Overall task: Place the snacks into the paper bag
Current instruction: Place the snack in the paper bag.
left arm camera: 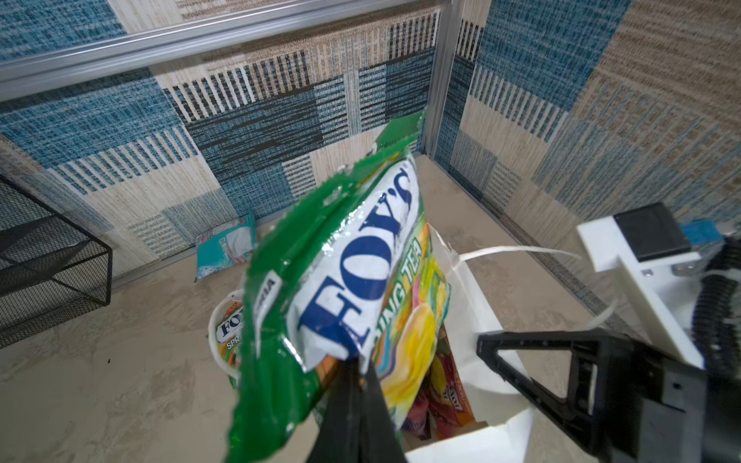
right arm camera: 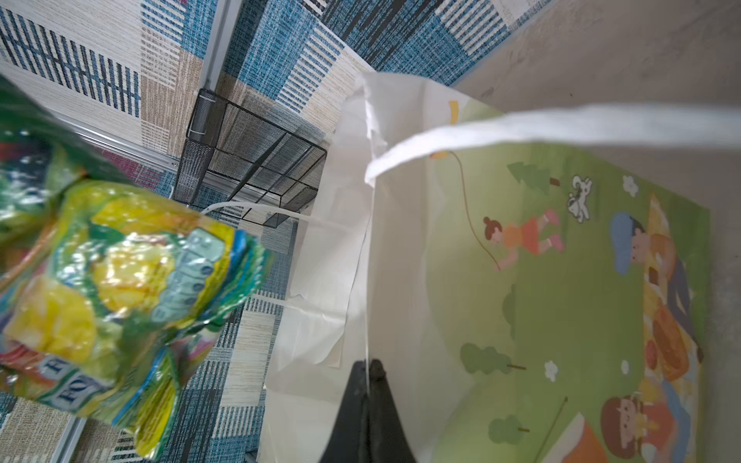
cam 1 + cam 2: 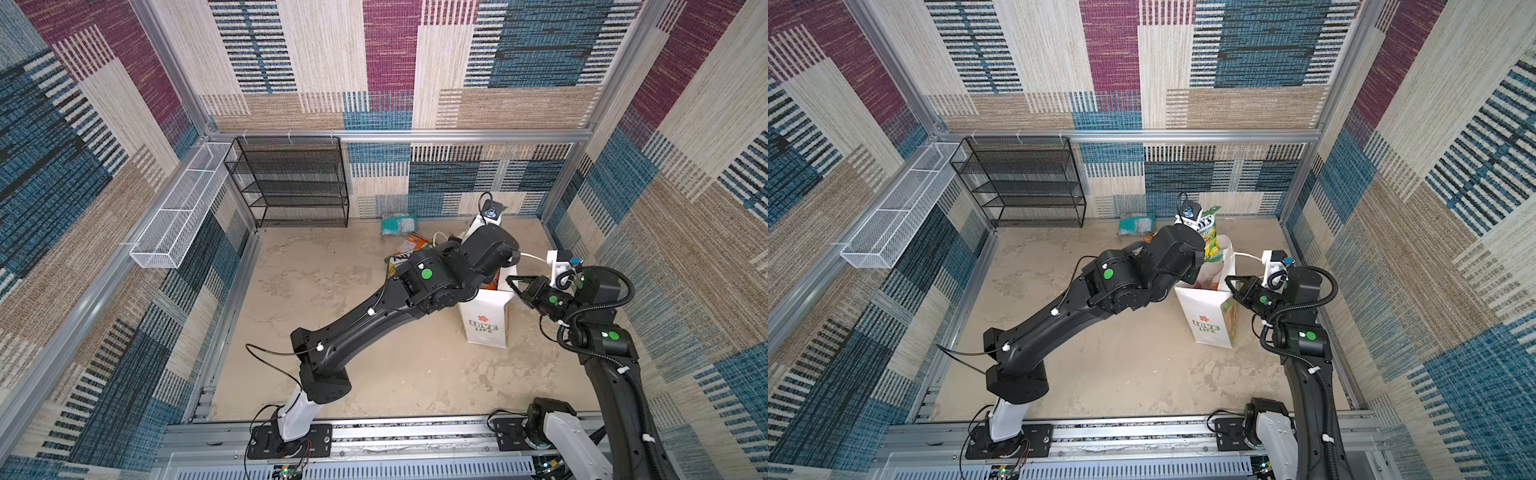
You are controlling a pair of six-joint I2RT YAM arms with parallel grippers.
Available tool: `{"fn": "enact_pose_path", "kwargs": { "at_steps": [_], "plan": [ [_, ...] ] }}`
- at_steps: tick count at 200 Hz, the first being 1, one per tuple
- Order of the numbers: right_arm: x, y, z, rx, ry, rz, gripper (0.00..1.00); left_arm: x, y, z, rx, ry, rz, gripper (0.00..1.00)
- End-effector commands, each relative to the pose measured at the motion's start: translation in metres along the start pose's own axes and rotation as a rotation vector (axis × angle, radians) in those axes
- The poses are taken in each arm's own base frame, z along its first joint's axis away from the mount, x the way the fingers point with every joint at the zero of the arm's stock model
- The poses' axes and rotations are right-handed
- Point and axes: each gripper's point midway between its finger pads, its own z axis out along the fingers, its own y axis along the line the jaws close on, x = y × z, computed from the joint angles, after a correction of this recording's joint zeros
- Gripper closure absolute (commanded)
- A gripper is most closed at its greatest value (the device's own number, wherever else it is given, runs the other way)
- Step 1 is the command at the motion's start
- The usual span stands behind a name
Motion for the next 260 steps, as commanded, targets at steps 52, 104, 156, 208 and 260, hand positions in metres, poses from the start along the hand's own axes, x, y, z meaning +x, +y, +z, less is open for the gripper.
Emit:
{"fn": "enact_pose_path", "kwargs": {
  "at_steps": [52, 104, 156, 208, 260],
  "plan": [
    [-0.012, 0.006, -0.005, 0.008, -0.058, -0.068, 1.00, 0.015, -0.013, 0.030, -0.040, 0.010, 0.085, 1.00],
    [-0.012, 0.007, -0.006, 0.009, -0.060, -0.068, 1.00, 0.031, -0.027, 0.049, -0.031, 0.042, 0.118, 1.00],
    [-0.012, 0.006, -0.006, 0.009, -0.060, -0.068, 1.00, 0.033, -0.040, 0.061, -0.005, 0.035, 0.125, 0.99],
    [-0.013, 0.006, -0.006, 0.015, -0.065, -0.072, 1.00, 0.023, -0.042, 0.053, 0.030, 0.013, 0.097, 0.68],
    [-0.016, 0.005, -0.007, 0.031, -0.080, -0.076, 1.00, -0.005, -0.034, 0.012, 0.128, -0.019, 0.014, 0.42]
  ]
}}
